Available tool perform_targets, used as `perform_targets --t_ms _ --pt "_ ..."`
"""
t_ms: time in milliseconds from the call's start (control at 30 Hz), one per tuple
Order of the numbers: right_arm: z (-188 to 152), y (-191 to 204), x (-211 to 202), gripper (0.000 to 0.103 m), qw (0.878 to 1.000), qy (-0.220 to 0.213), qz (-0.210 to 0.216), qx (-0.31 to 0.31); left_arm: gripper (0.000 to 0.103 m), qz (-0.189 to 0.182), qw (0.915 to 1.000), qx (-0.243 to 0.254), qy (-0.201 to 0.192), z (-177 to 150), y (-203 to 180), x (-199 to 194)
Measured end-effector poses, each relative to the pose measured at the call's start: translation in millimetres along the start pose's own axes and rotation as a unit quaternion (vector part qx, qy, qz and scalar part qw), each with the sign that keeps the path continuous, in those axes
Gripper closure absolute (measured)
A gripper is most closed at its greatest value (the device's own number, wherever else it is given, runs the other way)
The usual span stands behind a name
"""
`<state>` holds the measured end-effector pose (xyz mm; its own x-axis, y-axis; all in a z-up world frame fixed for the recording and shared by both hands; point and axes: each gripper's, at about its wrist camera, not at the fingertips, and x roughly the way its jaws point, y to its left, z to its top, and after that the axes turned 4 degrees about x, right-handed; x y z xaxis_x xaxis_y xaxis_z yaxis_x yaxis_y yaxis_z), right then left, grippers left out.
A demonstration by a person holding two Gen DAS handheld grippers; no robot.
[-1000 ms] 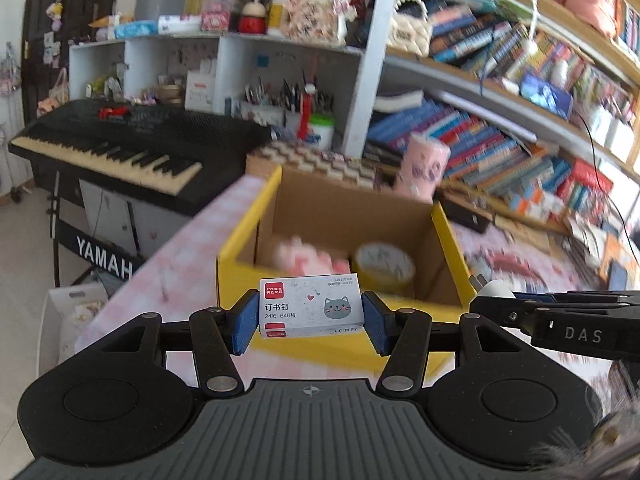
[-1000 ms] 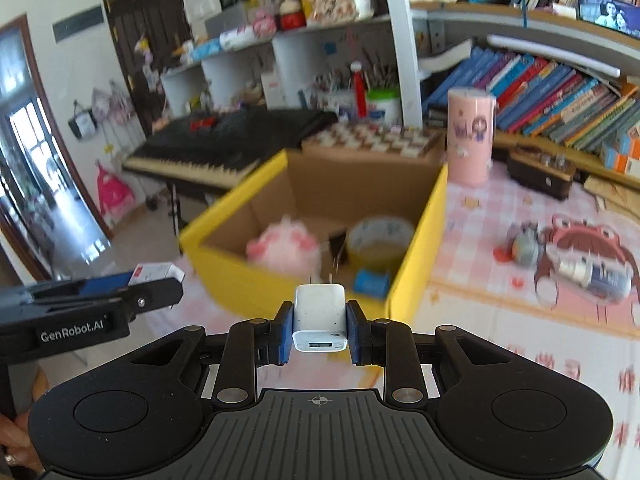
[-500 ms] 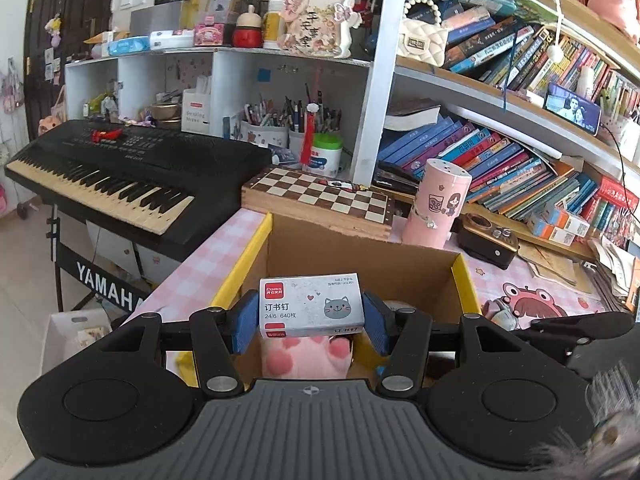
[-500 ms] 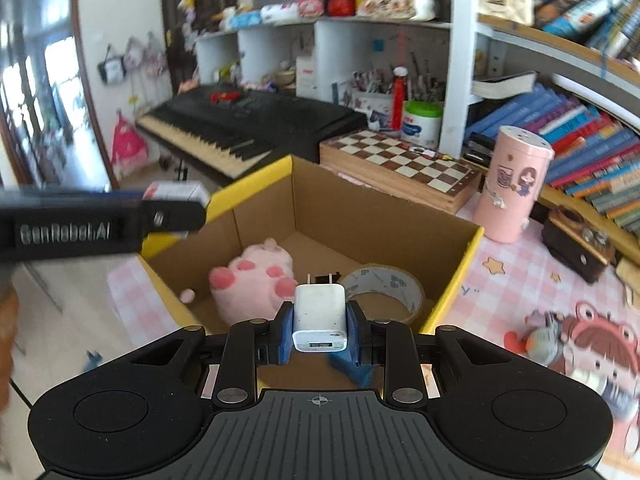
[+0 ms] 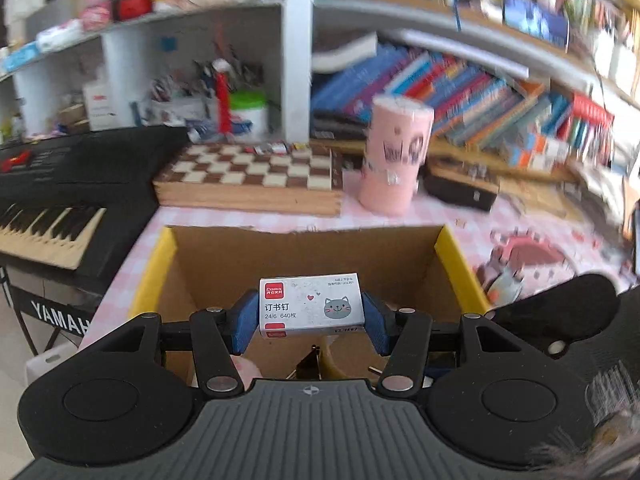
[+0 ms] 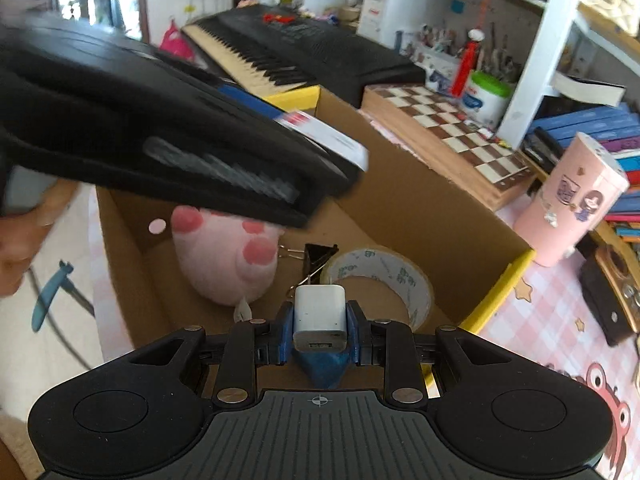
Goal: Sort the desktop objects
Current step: 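Lower the staples box with the left gripper while the right gripper lowers the charger into the box, then open both grippers inside the yellow box and withdraw them upward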
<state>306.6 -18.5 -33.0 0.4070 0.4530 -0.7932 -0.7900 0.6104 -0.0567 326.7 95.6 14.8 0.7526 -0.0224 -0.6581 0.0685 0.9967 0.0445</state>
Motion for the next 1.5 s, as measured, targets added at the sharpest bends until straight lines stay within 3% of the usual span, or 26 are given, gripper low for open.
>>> perform_targets --t_ms 300,600,700,933,1133,1267,1500 --pt "6 -7 25 0.077 0.995 0.055 0.041 -0.066 0.051 -0.046 0.9937 0.017 0.101 2 4 63" --pt "8 -4 30 0.077 0.989 0.074 0.06 -0.112 0.05 -0.056 0.9903 0.026 0.124 0 1 70" --pt "8 -5 29 0.076 0.99 0.071 0.061 -0.106 0.047 -0.046 0.9927 0.025 0.109 1 1 65" --pt "4 -8 14 0.075 0.996 0.04 0.044 -0.061 0.02 -0.018 0.9984 0.012 0.052 5 3 32" --pt "1 -19 -19 0.068 0.999 -0.016 0.02 0.035 0.017 0.005 1.0 0.008 -0.001 7 1 -15" --pt "-9 -28 -44 0.068 0.992 -0.054 0.002 0.113 0.014 0.021 0.9991 -0.003 -0.036 3 1 -50" --pt "-28 -26 -85 0.068 0.973 -0.125 -0.061 0.184 0.008 0.071 0.9936 -0.01 -0.087 -18 -5 -102"
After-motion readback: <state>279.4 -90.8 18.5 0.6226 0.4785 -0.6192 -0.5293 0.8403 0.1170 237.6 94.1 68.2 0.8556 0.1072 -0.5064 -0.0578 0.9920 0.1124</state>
